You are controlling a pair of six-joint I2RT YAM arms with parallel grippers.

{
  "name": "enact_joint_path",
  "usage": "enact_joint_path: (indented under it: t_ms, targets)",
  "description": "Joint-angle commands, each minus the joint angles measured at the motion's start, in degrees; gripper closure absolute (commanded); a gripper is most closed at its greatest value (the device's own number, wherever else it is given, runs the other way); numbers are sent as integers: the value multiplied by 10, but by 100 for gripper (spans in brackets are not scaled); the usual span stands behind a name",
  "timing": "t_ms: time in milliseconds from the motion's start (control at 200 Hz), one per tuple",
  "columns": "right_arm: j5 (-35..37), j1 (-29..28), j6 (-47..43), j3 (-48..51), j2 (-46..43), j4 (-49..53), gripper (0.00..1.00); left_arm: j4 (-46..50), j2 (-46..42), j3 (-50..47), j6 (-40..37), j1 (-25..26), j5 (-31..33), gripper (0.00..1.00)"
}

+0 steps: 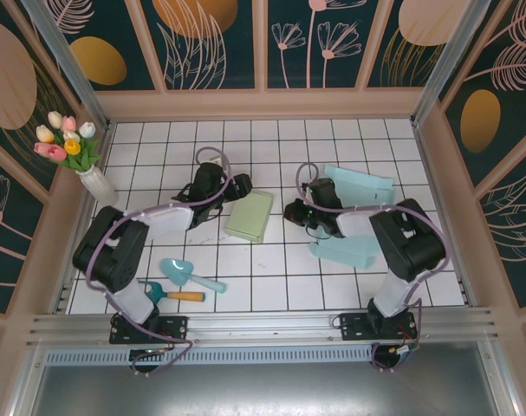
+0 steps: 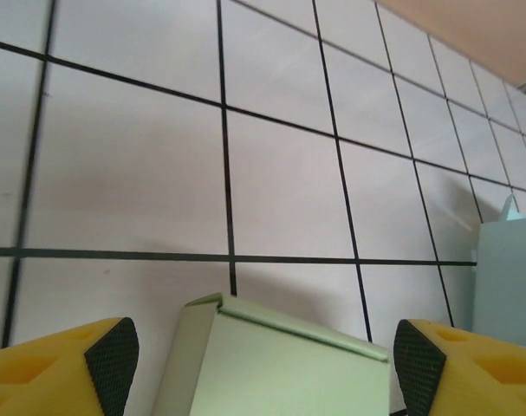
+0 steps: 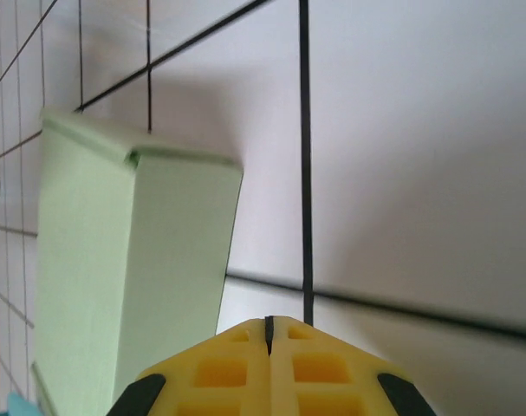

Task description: Fold the paper box

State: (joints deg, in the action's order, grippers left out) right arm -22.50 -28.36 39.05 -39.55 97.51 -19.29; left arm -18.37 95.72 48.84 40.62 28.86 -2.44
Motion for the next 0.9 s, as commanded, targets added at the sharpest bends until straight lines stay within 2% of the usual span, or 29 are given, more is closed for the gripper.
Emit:
enact_joint_path:
  t_ms: [0, 100, 215, 420, 616, 896]
  targets:
    - [-7, -22, -6, 39, -48, 20, 100, -17, -40, -64, 14, -1, 8, 21]
    - [-20, -27, 25, 76, -73, 0, 100, -47, -61, -123, 12, -1, 7, 21]
    - [-22, -59, 73, 111, -96, -45, 100, -84, -73, -170, 18, -1, -10, 22]
    - [-12, -113, 87, 85, -73, -39, 100, -113, -106, -215, 25, 0, -30, 23]
    - [2, -125, 98, 67, -43, -49, 100, -110, -145, -235, 31, 0, -38, 23]
    - [-7, -130, 104, 49, -4, -65, 100, -152, -92, -238, 41, 9, -80, 25]
